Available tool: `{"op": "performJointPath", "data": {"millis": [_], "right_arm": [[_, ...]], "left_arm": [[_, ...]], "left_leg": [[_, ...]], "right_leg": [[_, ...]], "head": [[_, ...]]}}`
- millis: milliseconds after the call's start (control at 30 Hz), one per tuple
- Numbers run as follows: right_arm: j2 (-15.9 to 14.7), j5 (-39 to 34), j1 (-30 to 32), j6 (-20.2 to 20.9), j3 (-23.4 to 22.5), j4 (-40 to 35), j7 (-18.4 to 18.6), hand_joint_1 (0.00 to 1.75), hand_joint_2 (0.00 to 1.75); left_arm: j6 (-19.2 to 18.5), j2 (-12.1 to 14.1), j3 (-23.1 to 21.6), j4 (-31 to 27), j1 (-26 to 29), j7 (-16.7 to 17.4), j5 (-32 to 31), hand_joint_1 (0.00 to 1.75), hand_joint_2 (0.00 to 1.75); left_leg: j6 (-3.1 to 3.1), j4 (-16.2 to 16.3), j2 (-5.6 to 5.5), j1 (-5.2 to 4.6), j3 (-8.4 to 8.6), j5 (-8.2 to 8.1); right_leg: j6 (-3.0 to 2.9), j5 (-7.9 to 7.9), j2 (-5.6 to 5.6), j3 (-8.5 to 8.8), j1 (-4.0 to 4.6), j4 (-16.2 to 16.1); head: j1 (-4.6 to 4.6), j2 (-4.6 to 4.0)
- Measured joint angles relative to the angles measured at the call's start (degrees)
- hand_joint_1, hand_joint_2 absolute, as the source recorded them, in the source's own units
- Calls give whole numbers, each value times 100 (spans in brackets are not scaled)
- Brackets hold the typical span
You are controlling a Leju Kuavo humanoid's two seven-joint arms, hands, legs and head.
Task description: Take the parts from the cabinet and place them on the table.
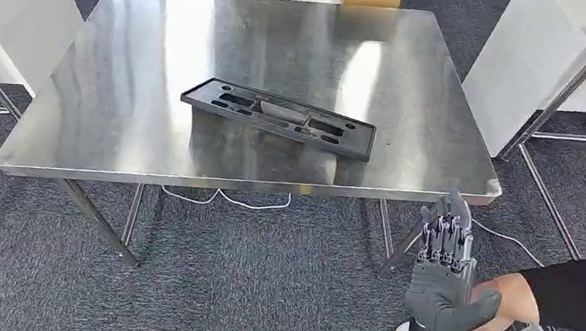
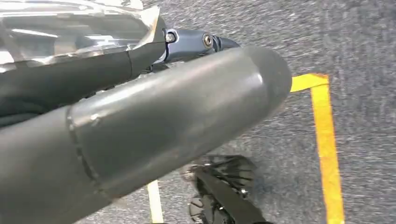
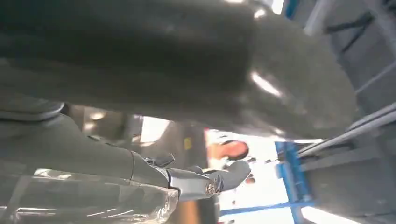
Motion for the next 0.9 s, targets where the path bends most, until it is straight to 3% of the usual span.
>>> {"op": "performJointPath", "data": {"millis": [33, 100, 133, 167, 233, 267, 300, 333, 400, 433, 467, 500, 533, 567, 600, 633, 667, 700, 767, 800, 833, 900], "right_arm": [[2, 83, 7, -101, -18, 87, 33, 0, 0], [7, 193, 17, -210, -42, 270, 108, 0, 0], [7, 197, 13, -217, -51, 377, 182, 0, 0], [4, 241, 22, -260, -70, 516, 243, 0, 0], [0, 463, 9, -402, -131, 913, 326, 0, 0], [0, 577, 7, -459, -177, 1118, 339, 0, 0], [-4, 701, 13, -563, -236, 1333, 363, 0, 0], [-26, 889, -19, -725, -320, 1573, 449, 0, 0], [-35, 1415, -100, -1169, -548, 2150, 557, 0, 0], [-44, 1645, -136, -1348, -663, 2399, 599, 0, 0], [-74, 1807, -195, -1481, -783, 2677, 610, 0, 0], [-100, 1999, -284, -1609, -931, 3022, 638, 0, 0], [-131, 2141, -366, -1699, -1041, 3300, 647, 0, 0], [-179, 2277, -480, -1771, -1195, 3705, 617, 0, 0], [-229, 2311, -613, -1821, -1361, 4127, 606, 0, 0], [-287, 2309, -751, -1859, -1522, 4513, 643, 0, 0], [-357, 2289, -895, -1867, -1693, 4898, 643, 0, 0], [-418, 2274, -1042, -1909, -1865, 5318, 623, 0, 0], [-544, 2243, -1225, -2138, -2209, 6165, 658, 0, 0], [-579, 2228, -1246, -2233, -2353, 6478, 729, 0, 0], [-616, 2236, -1303, -2417, -2481, 6810, 830, 0, 0], [-651, 2256, -1343, -2632, -2642, 7254, 962, 0, 0]], "left_arm": [[-2, 0, 0, 0, 1, -9, -2, 0, 0], [-4, 7, 4, 0, 1, -33, -7, 0, 0], [-7, 9, 7, 0, -4, -46, -13, 0, 0], [-20, 9, 13, 0, -10, -52, -28, 0, 0], [-33, 11, 48, 0, -6, -55, -39, 0, 0], [-33, 11, 63, 0, -4, -55, -44, 0, 0], [-33, 11, 85, 0, -1, -55, -46, 0, 0], [-31, 4, 101, 0, -10, -63, -52, 0, 0], [-26, 4, 125, 0, -8, -72, -79, 0, 0], [-22, 7, 138, 0, -6, -72, -94, 0, 0], [-22, 7, 140, 0, -2, -74, -103, 0, 0], [-22, 7, 142, 0, 4, -74, -116, 0, 0], [-24, 7, 142, 0, 4, -74, -136, 0, 0], [-26, 4, 140, 0, 4, -74, -168, 0, 0], [-35, 4, 140, 0, 2, -74, -205, 0, 0], [-37, -4, 140, 0, -10, -74, -238, 0, 0], [-42, -26, 140, 0, -31, -72, -284, 0, 0], [-42, -26, 138, 0, -40, -57, -302, 0, 0], [-44, -24, 138, 0, -73, -5, -345, 0, 0], [-46, -20, 138, 0, -73, 15, -354, 0, 0], [-46, 9, 138, 0, -77, 39, -378, 0, 0], [-48, 2, 133, 2, -84, 70, -411, 0, 0]], "left_leg": [[5, -109, 1, 4, 137, 193], [5, -892, 1, 40, 722, 601], [10, -1393, -12, 58, 1066, 574], [28, -1777, -56, 16, 1291, 398], [93, -1782, -73, -27, 1229, 430], [146, -1773, -73, -53, 1205, 465], [234, -1819, -60, -42, 1134, 556], [290, -1844, -17, -31, 1068, 645], [409, -1846, -4, -43, 899, 770], [413, -1844, 0, -52, 809, 845], [414, -1839, 0, -67, 712, 917], [411, -1833, 8, -83, 617, 991], [410, -1828, 16, -91, 573, 1052], [406, -1824, 18, -107, 487, 1124], [400, -1824, 18, -121, 407, 1193], [389, -1823, 20, -131, 351, 1257], [355, -1813, 14, -165, 319, 1310], [328, -1811, 28, -175, 295, 1371], [279, -1847, 35, -146, 272, 1490], [232, -1859, 24, -160, 254, 1550], [204, -1795, -17, -121, 185, 1468], [116, -1258, -35, -77, 16, 711]], "right_leg": [[15, 45, 0, -64, 0, 5], [63, 130, 2, -187, -5, 31], [90, 171, 5, -210, 3, 54], [146, 210, 8, -245, 31, 60], [230, 294, -6, -238, 29, 37], [278, 355, -6, -241, 12, 4], [329, 397, -6, -294, 52, -18], [309, 265, 3, -337, 29, 86], [155, -386, 12, -595, 33, 699], [121, -666, 12, -703, 32, 1148], [137, -812, 12, -780, 34, 1540], [194, -809, 12, -775, 34, 1783], [255, -700, 13, -673, 36, 1785], [320, -517, 13, -445, 43, 1564], [348, -347, 12, -94, 56, 1124], [287, -329, 12, 308, 81, 571], [197, -436, 9, 713, 135, 16], [172, -513, 2, 817, 166, -302], [140, -460, 8, 716, 187, -265], [95, -391, 0, 688, 149, -293], [49, -304, -29, 631, 6, -309], [-69, -157, -34, 476, 34, -306]], "head": [[0, 0], [0, 0], [-2, 0], [-2, 0], [-6, 0], [4, 0], [6, 2], [-2, 2], [26, 2], [28, 0], [33, 2], [37, 0], [37, 0], [42, 2], [39, 2], [37, 0], [37, 0], [44, 2], [22, 2], [28, 0], [31, 0], [-37, 0]]}}
